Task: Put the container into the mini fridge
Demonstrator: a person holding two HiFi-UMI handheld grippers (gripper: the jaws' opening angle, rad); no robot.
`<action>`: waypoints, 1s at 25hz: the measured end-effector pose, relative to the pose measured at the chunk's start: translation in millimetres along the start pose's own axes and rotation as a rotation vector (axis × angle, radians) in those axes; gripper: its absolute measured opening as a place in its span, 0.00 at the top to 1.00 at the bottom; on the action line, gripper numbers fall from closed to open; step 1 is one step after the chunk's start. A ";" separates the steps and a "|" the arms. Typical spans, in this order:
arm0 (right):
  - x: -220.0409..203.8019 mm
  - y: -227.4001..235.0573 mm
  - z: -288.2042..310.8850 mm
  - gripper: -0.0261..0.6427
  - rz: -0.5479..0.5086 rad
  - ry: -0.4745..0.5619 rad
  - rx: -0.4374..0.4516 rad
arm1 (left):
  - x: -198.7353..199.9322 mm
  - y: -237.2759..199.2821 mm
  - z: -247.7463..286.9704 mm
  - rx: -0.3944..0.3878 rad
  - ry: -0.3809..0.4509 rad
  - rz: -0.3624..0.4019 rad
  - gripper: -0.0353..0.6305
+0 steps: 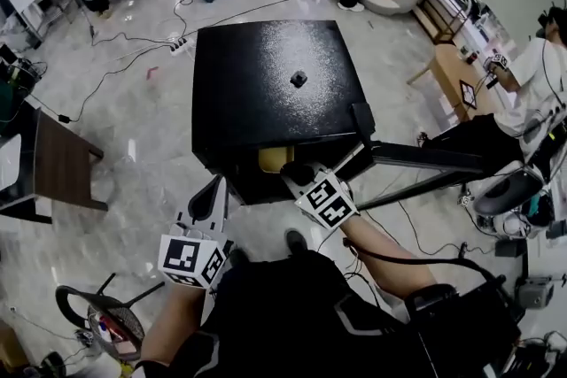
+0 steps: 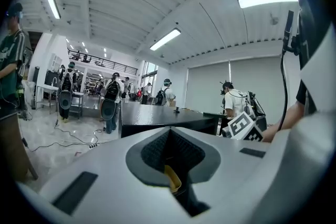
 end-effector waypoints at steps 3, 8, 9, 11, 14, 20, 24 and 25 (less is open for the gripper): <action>14.7 -7.4 -22.6 0.92 0.014 0.045 0.005 | 4.2 1.0 1.9 -0.011 0.006 0.001 0.93; 30.7 -10.3 -50.5 0.93 0.082 0.113 -0.001 | 12.9 9.2 8.3 -0.017 0.005 0.058 0.93; 33.9 -11.2 -55.9 0.93 0.095 0.128 -0.001 | 14.7 10.6 8.8 -0.021 0.007 0.051 0.93; 43.3 -14.4 -68.9 0.93 0.114 0.166 -0.001 | 18.6 11.5 8.4 -0.027 0.011 0.030 0.93; 63.6 -17.2 -88.6 0.93 0.125 0.235 -0.014 | 26.2 7.4 7.5 -0.026 0.025 0.017 0.93; 94.7 -14.3 -118.2 0.94 0.132 0.371 -0.060 | 36.6 -1.5 4.7 0.024 0.042 0.026 0.93; 111.7 -11.8 -132.6 0.94 0.134 0.437 -0.104 | 44.7 -3.3 1.4 0.059 0.054 0.018 0.93; 113.7 -10.7 -136.3 0.94 0.133 0.452 -0.117 | 46.8 -2.2 0.7 0.063 0.058 0.020 0.93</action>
Point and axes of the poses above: the fingertips, and each gripper's own axes: z forward along the fingers, y to its right, x out of its top, the point moved 4 cm from there along -z, backward along the fingers, and after that the axes turned 11 degrees about z, right-handed, at the moved point
